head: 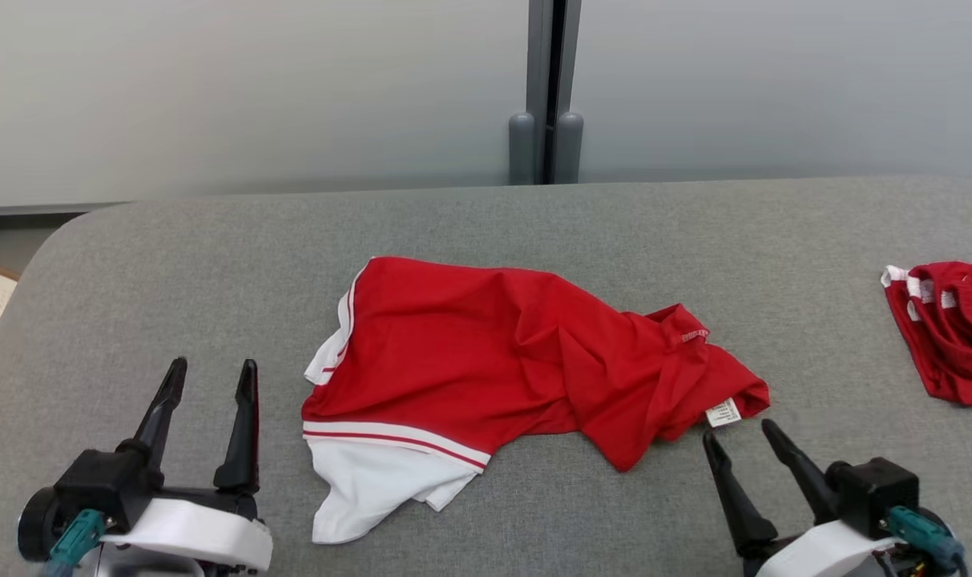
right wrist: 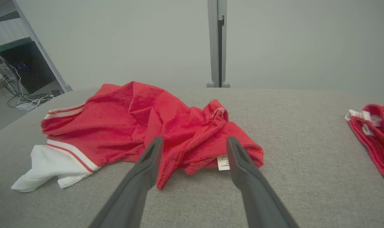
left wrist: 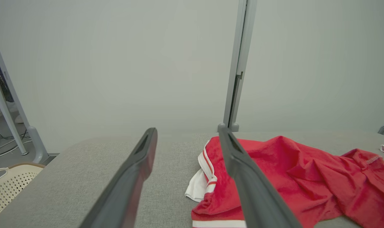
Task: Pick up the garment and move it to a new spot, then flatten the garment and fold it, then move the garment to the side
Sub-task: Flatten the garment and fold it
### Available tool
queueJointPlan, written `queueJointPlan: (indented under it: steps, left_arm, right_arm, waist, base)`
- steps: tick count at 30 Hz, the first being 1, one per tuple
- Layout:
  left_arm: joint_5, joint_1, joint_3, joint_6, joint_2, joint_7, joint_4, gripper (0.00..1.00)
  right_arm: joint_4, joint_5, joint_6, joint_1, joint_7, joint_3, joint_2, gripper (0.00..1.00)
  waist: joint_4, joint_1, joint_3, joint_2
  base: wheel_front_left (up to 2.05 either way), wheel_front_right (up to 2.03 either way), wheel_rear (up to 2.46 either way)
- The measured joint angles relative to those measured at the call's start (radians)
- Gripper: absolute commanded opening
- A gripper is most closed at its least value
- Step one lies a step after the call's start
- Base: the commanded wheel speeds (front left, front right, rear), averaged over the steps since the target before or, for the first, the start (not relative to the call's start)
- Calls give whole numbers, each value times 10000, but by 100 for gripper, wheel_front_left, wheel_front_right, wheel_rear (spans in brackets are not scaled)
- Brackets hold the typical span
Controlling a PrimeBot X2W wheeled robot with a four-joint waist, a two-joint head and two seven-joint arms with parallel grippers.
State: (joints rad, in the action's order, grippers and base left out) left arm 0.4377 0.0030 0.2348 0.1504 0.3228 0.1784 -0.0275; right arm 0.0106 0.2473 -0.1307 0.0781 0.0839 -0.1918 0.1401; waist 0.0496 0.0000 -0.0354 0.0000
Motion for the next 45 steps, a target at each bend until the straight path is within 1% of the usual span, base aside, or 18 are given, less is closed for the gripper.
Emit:
queueJointPlan:
  steps: [3,6,11,12,13,14,15,19,23,29,33,38,42,45]
  left_arm:
    - [-58,-360,115,-82,-109,105,13,100]
    - [-86,-745,226,-178,-211,217,75,100]
    - [-157,-1102,336,-284,-284,345,222,100]
    - [-159,-1172,341,-320,-290,389,244,100]
    - [-169,-1242,353,-341,-305,416,274,100]
    - [-182,-1316,355,-345,-320,435,303,100]
    - [-188,-1372,355,-353,-337,476,326,100]
    - [-203,-1536,360,-412,-385,569,431,100]
    - [-230,-1677,355,-460,-418,644,485,100]
    - [-280,-2089,359,-608,-504,731,464,100]
    - [-332,-2400,324,-700,-569,784,462,100]
    - [-405,-2727,242,-809,-746,817,545,100]
    - [-477,-3077,194,-970,-909,830,642,100]
    - [-612,-3290,104,-1118,-1068,832,696,100]
  right_arm:
    - [642,159,-2,-242,-61,-410,-13,100]
    - [1310,322,0,-811,-286,-665,-65,100]
    - [2100,451,0,-1445,-648,-798,-123,100]
    - [2247,546,-2,-1610,-719,-842,-128,95]
    - [2378,593,0,-1745,-773,-872,-132,42]
    - [2475,596,-2,-1870,-861,-936,-123,13]
    - [2562,623,-2,-1998,-949,-1001,-117,0]
    - [2470,690,0,-2290,-1402,-1022,2,0]
    - [1925,608,0,-2513,-1651,-640,215,0]
    - [1283,430,0,-3415,-1306,-173,600,0]
    - [1363,418,-2,-4417,-1012,67,894,0]
    - [2217,535,-2,-5916,-792,121,1191,0]
    - [3358,706,-2,-7063,-771,201,1398,0]
    - [4345,788,-2,-7800,-1001,268,1519,0]
  waist:
    - [139,0,-337,0]
    - [263,0,-732,0]
    - [439,0,-1218,0]
    - [483,0,-1326,0]
    - [522,0,-1425,0]
    - [558,0,-1515,0]
    - [594,1,-1595,0]
    - [680,0,-1780,0]
    - [692,0,-1875,0]
    - [768,0,-2272,0]
    - [872,0,-2712,0]
    - [1026,0,-3366,0]
    - [1168,0,-3870,0]
    - [1277,0,-4178,-1]
  base:
    - [0,0,0]
    - [0,0,0]
    - [0,0,0]
    - [0,0,0]
    - [0,0,0]
    - [0,0,0]
    - [0,0,0]
    - [0,0,0]
    - [0,0,0]
    - [0,0,0]
    - [0,0,0]
    - [0,0,0]
    - [0,0,0]
    - [0,0,0]
